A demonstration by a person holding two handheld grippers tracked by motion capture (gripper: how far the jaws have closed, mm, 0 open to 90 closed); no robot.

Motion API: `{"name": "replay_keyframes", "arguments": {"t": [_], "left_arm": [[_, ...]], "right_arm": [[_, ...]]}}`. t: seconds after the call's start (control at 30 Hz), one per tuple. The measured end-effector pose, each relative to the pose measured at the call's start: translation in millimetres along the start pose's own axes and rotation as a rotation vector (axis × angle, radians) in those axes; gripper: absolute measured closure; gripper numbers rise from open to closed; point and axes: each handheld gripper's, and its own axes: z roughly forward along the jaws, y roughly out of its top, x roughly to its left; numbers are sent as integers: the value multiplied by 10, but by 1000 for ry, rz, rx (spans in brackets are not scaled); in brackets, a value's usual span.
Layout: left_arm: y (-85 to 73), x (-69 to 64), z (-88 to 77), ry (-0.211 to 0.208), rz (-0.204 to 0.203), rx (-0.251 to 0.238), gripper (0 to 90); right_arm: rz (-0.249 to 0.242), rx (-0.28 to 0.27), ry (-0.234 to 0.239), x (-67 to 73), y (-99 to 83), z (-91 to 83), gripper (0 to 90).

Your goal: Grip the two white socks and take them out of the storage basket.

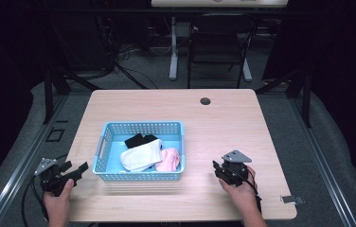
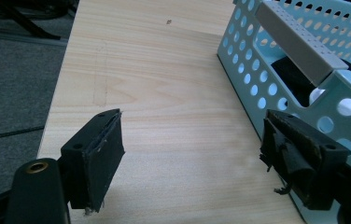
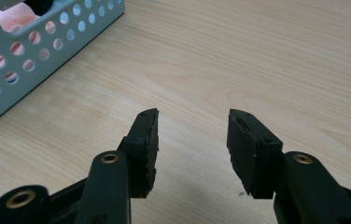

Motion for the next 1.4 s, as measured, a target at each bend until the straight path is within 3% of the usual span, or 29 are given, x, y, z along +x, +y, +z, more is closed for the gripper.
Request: {"name": "replay_keyframes", "arguments": {"t": [0.77,0.97,1.2,1.4], "left_arm": [[-5,-4,-29,-5,-1,-3,211],[-4,7,-36,-1,-8,-7,210],[-1,5,-40,-4,-9,-5,211],[-1,4,-45,-6,-8,-3,211]], "right_arm": [[27,-15,-6,41,109,-78,538],[22,-10,19,106,286,-156,545],[-17,-27,87,269,663,-316,516],[-39,-21,112,369,916,-349,516]]}}
